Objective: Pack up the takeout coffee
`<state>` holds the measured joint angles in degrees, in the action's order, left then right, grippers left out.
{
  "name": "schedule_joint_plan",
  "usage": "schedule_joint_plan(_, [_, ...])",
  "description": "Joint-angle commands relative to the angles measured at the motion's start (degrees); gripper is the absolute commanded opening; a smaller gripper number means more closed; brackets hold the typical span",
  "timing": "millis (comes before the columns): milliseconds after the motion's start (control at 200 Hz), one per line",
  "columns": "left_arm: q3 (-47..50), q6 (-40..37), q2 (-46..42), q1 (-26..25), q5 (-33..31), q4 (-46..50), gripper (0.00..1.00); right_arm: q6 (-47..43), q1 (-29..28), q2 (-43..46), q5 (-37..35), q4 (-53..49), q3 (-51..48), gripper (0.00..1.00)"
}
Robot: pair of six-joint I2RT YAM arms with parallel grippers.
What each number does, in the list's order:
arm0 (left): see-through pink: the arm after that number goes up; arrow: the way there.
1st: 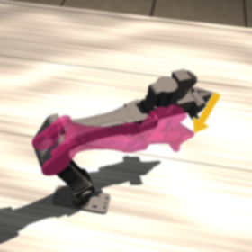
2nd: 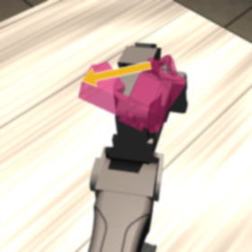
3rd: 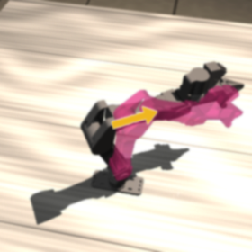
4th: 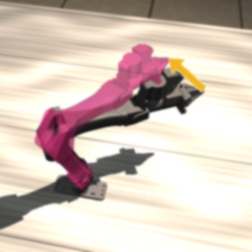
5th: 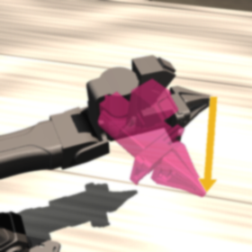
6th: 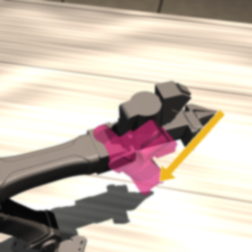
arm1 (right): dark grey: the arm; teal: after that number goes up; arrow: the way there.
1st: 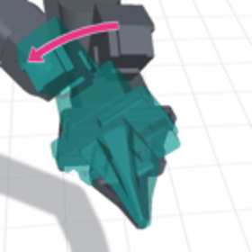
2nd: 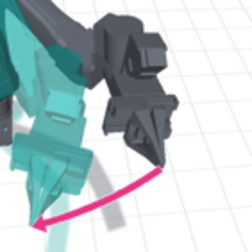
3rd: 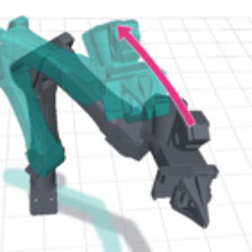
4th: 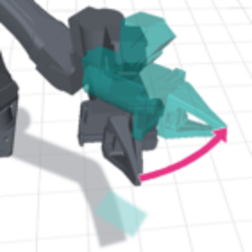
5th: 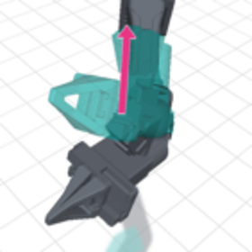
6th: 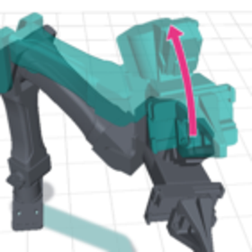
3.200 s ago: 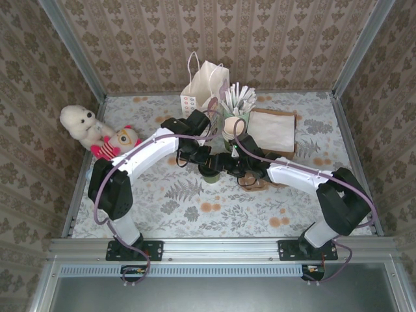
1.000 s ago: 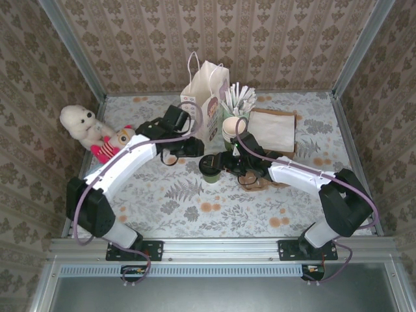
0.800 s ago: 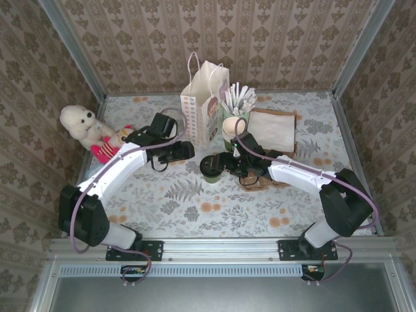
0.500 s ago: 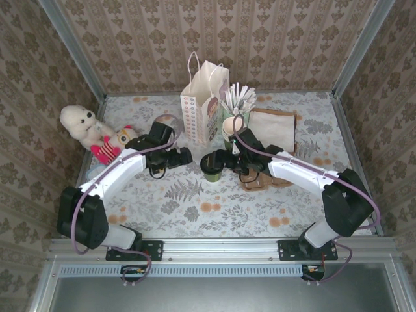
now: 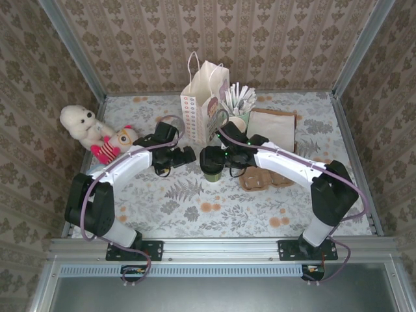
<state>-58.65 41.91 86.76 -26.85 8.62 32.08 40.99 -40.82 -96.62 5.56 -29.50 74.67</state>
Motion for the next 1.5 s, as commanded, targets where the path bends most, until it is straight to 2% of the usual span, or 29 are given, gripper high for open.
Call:
schedule_joint_plan(0, [0.9, 1.6, 1.5, 0.2, 1.0, -2.3, 1.00, -2.2, -0.9, -2.0, -4.4, -6.8, 3.4, 1.00])
schedule_joint_plan(260, [1.8, 1.3, 2.0, 0.1, 1.1, -2.4, 1.00, -2.6, -1.5, -5.2, -4.0, -8.4, 5.7, 0.99])
schedule_joint_plan(365, [2.1, 1.1, 2.1, 0.1, 1.2, -2.6, 1.00, -2.5, -1.5, -6.1, -3.8, -8.4, 6.3, 0.87])
schedule_joint_plan(435, [2.1, 1.1, 2.3, 0.0, 1.5, -2.7, 1.00, -2.5, -1.5, -7.1, -4.1, -9.5, 6.8, 0.84])
schedule_joint_plan(560, [1.9, 1.0, 2.9, 0.0, 2.5, -3.2, 1.00, -2.3, -1.8, -7.9, -4.5, -10.1, 6.2, 0.86])
schedule_joint_plan(710, [1.5, 0.8, 3.6, -0.3, 3.0, -3.0, 1.00, -2.5, -2.1, -6.9, -2.7, -8.1, 4.8, 0.95])
schedule_joint_plan(830, [1.2, 0.9, 3.8, -0.5, 3.0, -3.2, 1.00, -2.4, -2.0, -6.0, -2.4, -7.1, 5.1, 0.96])
schedule_joint_plan(930, [0.8, 0.8, 3.9, -0.6, 3.0, -3.0, 1.00, -2.2, -2.0, -5.9, -2.5, -6.4, 5.4, 0.95])
schedule_joint_plan(1100, [0.6, 0.8, 4.6, -1.1, 3.0, -2.9, 1.00, -2.1, -2.1, -7.5, -2.2, -5.1, 3.7, 0.87])
schedule_joint_plan(1340, [2.0, 1.5, 6.2, -2.1, 3.4, -4.0, 1.00, -1.1, -2.1, -11.0, -1.4, -3.9, -1.5, 0.88])
schedule_joint_plan(1495, [2.0, 1.9, 7.0, -2.9, 3.5, -4.0, 1.00, -1.6, -2.1, -9.4, 0.7, -1.8, -3.3, 0.85])
